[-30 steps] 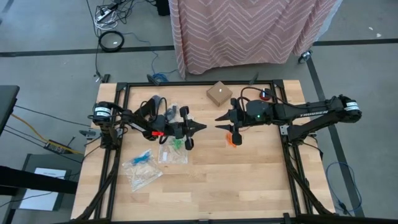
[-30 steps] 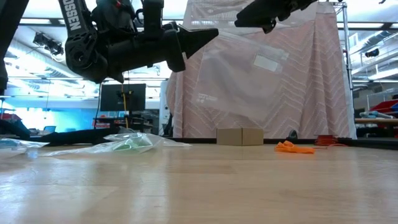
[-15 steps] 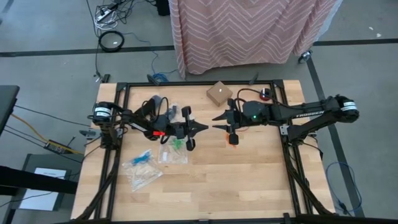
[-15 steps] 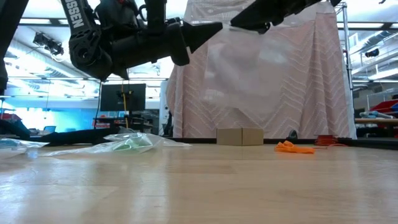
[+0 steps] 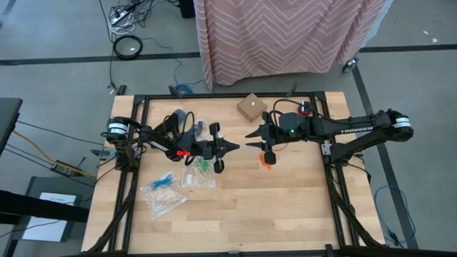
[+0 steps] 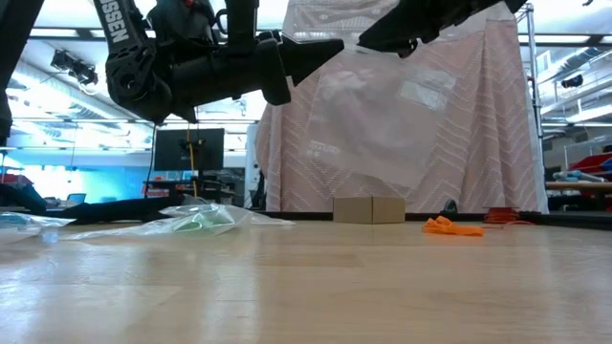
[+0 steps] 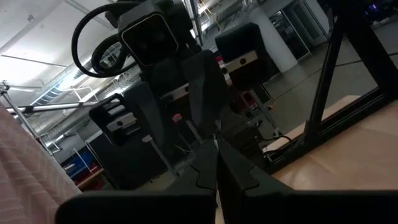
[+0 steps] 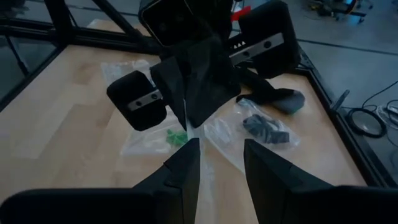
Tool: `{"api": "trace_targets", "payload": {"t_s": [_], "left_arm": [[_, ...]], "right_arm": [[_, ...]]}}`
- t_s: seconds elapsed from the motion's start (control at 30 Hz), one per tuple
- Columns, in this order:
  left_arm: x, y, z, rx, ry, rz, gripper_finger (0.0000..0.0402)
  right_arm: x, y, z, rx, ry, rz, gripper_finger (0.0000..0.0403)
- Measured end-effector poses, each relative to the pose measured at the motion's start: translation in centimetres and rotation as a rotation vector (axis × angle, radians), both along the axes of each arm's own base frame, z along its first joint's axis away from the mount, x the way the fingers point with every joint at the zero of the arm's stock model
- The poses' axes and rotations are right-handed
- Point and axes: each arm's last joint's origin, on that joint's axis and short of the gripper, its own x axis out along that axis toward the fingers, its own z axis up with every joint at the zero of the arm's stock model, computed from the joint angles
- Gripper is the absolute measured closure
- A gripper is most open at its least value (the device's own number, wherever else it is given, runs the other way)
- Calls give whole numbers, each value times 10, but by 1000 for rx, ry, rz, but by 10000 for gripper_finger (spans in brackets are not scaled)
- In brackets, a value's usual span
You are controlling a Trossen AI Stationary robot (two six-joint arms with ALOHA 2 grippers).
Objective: Sort rubber bands
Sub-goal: Open the transparent zip bag
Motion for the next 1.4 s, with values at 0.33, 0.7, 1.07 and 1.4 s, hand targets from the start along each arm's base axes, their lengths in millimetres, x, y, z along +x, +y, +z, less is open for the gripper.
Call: {"api": "trace_targets", "payload": {"t_s": [0.33, 0.7, 1.07, 1.4], "left_arm": [[0, 0, 0, 0, -2, 0, 396], [0, 0, 1, 0, -8, 1, 396], [-1, 0, 1, -1, -15, 2, 396], [-1, -7, 2, -1, -24, -20, 396]], "right_arm": [[-1, 1, -2, 35, 19, 15, 291], [-2, 1, -8, 52, 32, 7, 291], [-3, -1, -10, 28, 51, -50, 291], [-3, -6, -10, 27, 56, -71, 314]]}}
